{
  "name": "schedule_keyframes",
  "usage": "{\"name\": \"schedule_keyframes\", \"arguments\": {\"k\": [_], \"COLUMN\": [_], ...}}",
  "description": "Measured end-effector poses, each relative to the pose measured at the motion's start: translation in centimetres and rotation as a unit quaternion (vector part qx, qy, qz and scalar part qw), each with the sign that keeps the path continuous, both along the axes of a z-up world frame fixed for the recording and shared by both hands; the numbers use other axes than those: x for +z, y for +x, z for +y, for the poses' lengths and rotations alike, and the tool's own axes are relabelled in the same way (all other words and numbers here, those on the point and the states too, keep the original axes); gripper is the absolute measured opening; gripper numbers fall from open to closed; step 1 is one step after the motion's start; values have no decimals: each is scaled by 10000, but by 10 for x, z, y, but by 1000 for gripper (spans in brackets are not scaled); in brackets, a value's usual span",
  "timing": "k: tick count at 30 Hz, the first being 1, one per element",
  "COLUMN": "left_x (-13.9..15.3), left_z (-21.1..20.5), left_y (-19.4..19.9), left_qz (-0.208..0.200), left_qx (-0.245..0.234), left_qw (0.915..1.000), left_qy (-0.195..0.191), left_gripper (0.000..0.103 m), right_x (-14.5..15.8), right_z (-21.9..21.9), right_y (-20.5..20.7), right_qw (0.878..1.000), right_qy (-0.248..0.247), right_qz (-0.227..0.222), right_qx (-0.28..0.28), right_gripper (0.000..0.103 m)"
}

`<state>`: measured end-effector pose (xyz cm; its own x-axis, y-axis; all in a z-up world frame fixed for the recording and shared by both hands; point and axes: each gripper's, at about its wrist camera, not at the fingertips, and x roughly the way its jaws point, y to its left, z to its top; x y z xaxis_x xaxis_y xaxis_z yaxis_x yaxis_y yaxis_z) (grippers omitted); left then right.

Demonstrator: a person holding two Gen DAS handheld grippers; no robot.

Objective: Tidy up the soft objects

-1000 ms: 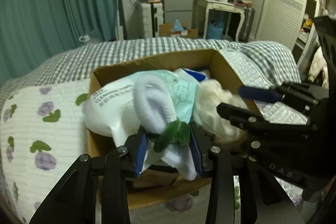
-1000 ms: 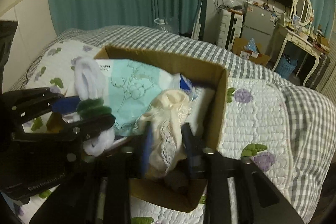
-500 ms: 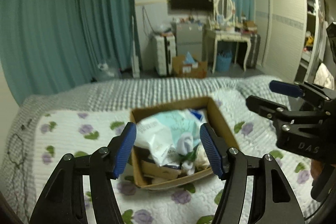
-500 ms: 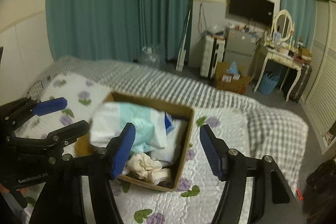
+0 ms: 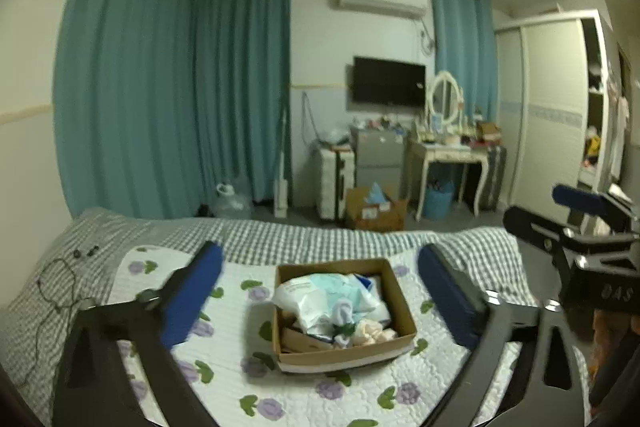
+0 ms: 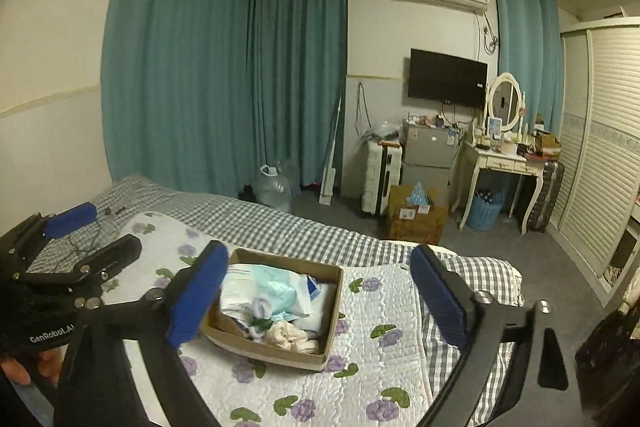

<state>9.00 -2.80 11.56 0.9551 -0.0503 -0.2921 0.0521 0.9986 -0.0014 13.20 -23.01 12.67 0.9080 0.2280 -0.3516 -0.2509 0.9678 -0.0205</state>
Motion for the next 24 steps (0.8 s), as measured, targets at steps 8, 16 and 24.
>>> {"name": "schedule_keyframes", "arguments": {"k": [8, 16, 24], "left_x": [-56, -106, -116], "left_z": [6, 1, 3], "left_y": [-3, 8, 9], "left_qz": [112, 361, 516], "left_qx": [356, 412, 405], "left_qw": [9992, 9979, 9973], "left_qy": [134, 335, 333], "left_gripper": [103, 103, 103], "right_x": [-56, -131, -137], "right_z": [-16, -13, -12], "right_y": [-22, 10, 10], "right_qw": [9984, 9986, 9988], "right_qy": [557, 159, 202], "right_qz": [-73, 410, 382], "right_qx": [-52, -282, -217], "right_gripper": [103, 103, 103]}}
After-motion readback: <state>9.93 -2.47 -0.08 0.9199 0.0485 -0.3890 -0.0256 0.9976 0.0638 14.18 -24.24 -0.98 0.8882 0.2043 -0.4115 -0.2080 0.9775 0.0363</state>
